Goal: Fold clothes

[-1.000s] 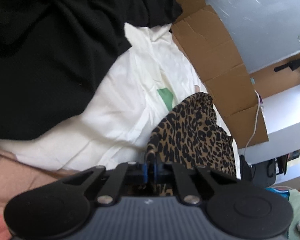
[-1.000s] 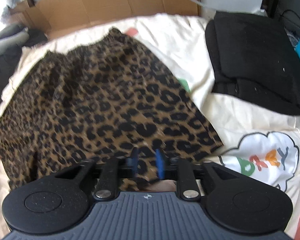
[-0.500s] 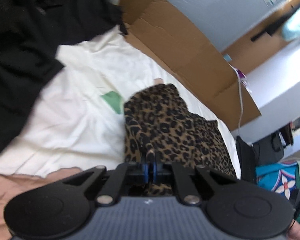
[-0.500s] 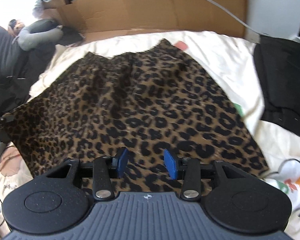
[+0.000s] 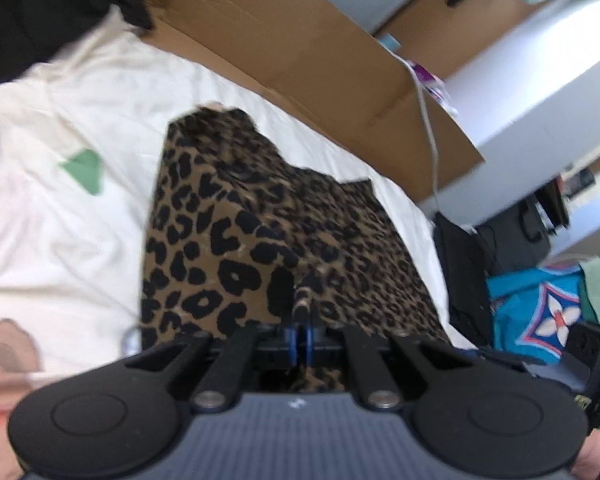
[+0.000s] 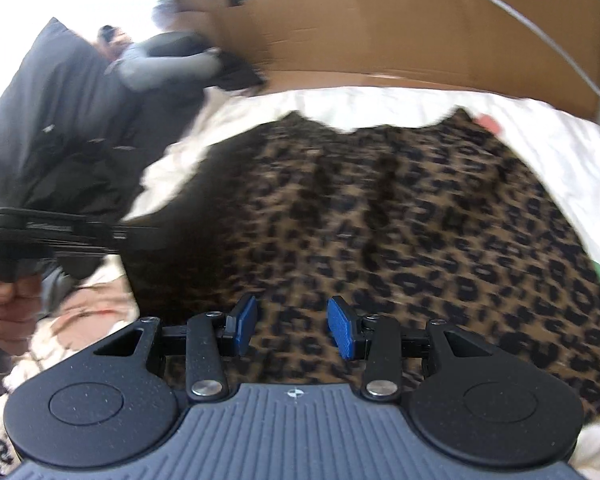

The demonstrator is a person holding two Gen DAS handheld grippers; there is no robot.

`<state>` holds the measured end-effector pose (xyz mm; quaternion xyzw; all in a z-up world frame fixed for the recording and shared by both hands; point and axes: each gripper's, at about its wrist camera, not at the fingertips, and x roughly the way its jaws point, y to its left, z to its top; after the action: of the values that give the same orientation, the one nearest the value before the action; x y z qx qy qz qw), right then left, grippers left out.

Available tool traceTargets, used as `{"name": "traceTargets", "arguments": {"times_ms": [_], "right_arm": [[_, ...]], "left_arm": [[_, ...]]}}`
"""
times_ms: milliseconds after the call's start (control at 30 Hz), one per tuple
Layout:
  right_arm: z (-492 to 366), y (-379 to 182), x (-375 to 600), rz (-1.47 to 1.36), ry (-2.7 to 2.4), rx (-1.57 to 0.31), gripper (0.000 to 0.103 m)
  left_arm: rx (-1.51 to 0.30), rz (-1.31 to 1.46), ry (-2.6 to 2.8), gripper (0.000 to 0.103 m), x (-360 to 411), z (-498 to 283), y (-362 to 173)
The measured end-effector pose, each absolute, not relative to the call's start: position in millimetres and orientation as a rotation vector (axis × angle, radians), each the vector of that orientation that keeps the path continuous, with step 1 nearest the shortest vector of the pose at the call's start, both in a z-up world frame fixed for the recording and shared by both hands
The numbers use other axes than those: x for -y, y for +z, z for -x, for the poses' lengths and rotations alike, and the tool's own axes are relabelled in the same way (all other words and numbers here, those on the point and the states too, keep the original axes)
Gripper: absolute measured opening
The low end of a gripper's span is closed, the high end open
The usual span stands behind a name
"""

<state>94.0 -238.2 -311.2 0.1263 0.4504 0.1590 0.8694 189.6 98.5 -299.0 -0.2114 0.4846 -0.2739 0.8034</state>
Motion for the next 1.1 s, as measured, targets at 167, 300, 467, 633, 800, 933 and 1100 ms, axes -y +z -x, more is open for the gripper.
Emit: {"name": "traceTargets", "arguments": {"times_ms": [167,300,467,633,800,933,1100], "right_arm": [[-99.4,-308.5,217.3,-0.286,0.401,-0.922,0.047],[-101.7,-311.9,209.1,-0.306,0.421,-0.935,0.047],[-102.3,-316.2,197.2,-0.304,0.461,-0.947,0.047],[-105.9,-318.8,189.7,-0.288,0.445,-0.954,0.047],[-112.3,-323.1,196.8,-0.284,0.358,-0.931,0.047],[-111.8,-325.5,197.0,-0.237,0.341,-0.902,0.04],[-106.4,-327.0,207.1,-0.225,0.313,-0.884,0.004]], "left_arm": [[-1.068,0.468,-0.655,0.005,-77.2,-193.6,-305.8],[-1.077,0.472,-0.677,0.005,-67.0,-198.1,-305.0],[-1.074,0.494,-0.713,0.005,-53.5,-204.0,-299.8],[-1.084,0.489,-0.755,0.005,-38.6,-204.8,-297.9],[-1.097,0.507,-0.771,0.005,-30.6,-203.1,-297.4],[-1.104,0.517,-0.789,0.005,-19.5,-199.3,-295.9],[-1.084,0.568,-0.825,0.009,-10.8,-191.0,-294.0]]}}
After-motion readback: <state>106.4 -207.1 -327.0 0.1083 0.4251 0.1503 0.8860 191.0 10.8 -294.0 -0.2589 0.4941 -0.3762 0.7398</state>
